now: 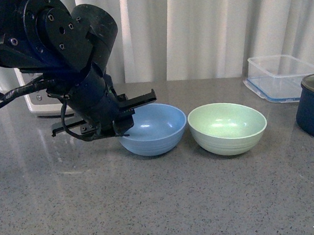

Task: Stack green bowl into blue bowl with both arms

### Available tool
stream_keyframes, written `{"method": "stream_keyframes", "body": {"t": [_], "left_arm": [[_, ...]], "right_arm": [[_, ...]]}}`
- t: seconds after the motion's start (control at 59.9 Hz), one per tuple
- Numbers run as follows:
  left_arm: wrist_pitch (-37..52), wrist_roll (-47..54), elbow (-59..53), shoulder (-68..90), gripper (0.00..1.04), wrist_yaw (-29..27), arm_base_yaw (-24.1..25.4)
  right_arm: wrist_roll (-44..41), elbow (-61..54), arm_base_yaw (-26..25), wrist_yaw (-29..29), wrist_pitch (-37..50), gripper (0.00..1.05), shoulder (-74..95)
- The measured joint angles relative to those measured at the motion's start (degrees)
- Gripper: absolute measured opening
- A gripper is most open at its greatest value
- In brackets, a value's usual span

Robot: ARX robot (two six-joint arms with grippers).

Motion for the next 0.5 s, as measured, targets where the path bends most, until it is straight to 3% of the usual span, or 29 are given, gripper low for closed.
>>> {"method": "stream_keyframes", "body": {"t": [0.267,0.501], "left_arm": [[2.58,0.92,-2.67,-2.05,0.56,-1.09,0.2],[6.21,3.56,-10.12,-12.83,0.94,-3.08,1.44]], "right_arm": [[0.0,0.0,0.0,0.0,0.0,0.95,0.0],[0.0,0.0,0.0,0.0,0.0,0.95,0.0]]}}
